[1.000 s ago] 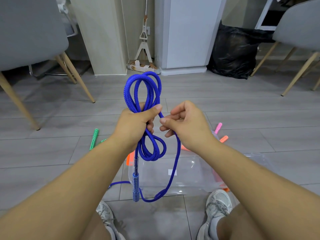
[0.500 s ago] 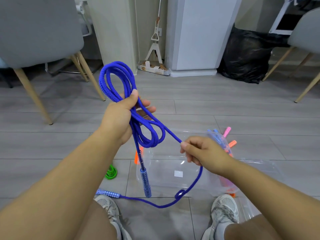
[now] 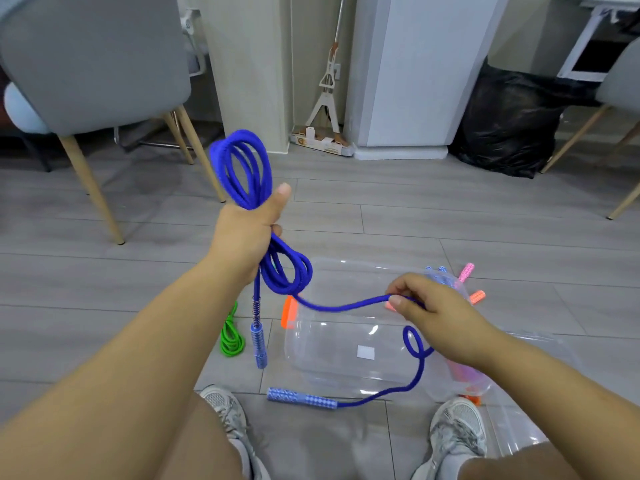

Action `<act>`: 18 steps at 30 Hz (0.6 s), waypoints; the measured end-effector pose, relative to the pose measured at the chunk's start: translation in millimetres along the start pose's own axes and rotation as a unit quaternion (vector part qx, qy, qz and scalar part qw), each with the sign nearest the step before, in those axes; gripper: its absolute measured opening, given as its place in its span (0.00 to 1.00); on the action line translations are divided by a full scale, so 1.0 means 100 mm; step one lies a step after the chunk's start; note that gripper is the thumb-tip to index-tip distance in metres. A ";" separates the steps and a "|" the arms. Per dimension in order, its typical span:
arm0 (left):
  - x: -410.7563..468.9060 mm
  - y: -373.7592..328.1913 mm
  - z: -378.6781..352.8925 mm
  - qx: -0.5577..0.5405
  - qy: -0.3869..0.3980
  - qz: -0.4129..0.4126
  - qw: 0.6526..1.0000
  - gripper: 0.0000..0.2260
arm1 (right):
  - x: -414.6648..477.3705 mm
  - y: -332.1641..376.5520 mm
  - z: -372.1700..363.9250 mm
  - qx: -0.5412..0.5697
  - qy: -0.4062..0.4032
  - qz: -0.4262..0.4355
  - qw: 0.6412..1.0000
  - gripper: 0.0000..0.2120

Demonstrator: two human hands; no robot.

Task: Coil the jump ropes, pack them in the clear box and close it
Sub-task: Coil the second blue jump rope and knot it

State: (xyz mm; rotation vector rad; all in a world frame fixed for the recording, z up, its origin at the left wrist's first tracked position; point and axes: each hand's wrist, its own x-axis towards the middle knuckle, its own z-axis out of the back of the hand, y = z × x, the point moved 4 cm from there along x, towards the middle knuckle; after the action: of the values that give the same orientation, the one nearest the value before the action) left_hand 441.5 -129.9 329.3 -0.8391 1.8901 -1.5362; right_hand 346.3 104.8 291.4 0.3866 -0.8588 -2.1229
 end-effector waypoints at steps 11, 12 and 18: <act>-0.24 0.30 -0.47 0.142 0.154 0.038 0.977 0.13 | 0.31 0.56 0.05 0.124 -0.049 0.034 0.990 0.06; -0.25 0.32 -0.50 0.137 0.175 0.045 0.974 0.13 | 0.34 0.58 0.03 0.123 -0.053 0.037 0.990 0.06; -0.26 0.34 -0.58 0.103 0.203 0.077 0.971 0.21 | 0.43 0.64 -0.02 0.087 -0.098 0.077 0.988 0.04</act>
State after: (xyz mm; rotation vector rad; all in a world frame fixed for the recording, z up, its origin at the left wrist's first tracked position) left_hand 410.4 -68.1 307.3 -0.2917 1.9676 -1.8713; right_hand 356.0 42.2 334.6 0.1946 -1.1537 -1.9712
